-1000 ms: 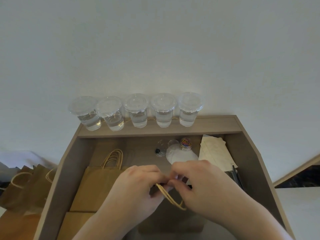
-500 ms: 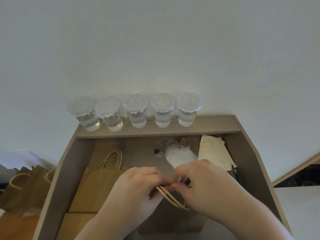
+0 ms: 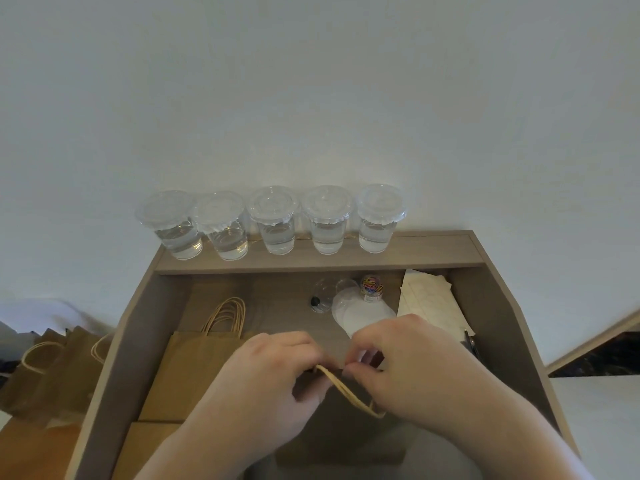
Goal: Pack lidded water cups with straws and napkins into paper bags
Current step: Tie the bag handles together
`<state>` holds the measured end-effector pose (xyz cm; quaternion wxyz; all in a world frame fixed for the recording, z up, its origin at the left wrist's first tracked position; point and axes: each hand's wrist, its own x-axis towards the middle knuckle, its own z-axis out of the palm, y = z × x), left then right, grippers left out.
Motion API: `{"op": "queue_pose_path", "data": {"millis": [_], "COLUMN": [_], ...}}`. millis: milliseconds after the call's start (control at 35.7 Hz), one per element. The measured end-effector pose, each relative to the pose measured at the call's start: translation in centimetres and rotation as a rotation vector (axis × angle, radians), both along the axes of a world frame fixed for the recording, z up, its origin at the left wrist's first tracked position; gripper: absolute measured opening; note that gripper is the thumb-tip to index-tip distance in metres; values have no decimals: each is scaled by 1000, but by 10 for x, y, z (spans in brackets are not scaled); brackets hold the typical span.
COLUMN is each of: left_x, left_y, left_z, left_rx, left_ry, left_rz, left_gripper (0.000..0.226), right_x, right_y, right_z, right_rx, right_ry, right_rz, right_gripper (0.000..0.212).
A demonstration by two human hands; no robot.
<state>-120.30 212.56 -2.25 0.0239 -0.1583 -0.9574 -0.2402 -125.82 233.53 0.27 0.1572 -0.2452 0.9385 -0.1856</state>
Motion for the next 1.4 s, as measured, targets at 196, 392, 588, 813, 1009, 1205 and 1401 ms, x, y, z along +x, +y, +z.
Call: {"op": "queue_pose_path", "data": {"millis": [196,392,588,813,1009,1205,1401], "left_x": [0,-3,-5,-16,-22,-16,-8], "left_y": [-1,-2,-10,-19,-28,-54,-28], "left_z": [-4,-10,-14,-22,-27,-41,-53], "left_rx": [28,137,318,495,600,543,613], "left_ry": [-47,-51,-122,-202,-274,-456,-345], "left_rz": [5,52,142,198,132,-12,124], "left_gripper": [24,13,12,25,31,28,25], "right_x": [1,-6,-13,-8,4,29,44], "right_y": [-3,-1,23,49,60,73,74], "right_z": [-3,-12,2,-8,-32,-58,-79], "right_rx": [46,12,-350,-281,-263,-482,-787], "right_ry": [8,-7,39,-41,-41,-167,-220], "right_rz": [17,41,-76,-114,-155,-365,-466], "right_gripper": [15,22,20,40,34,40,18]}}
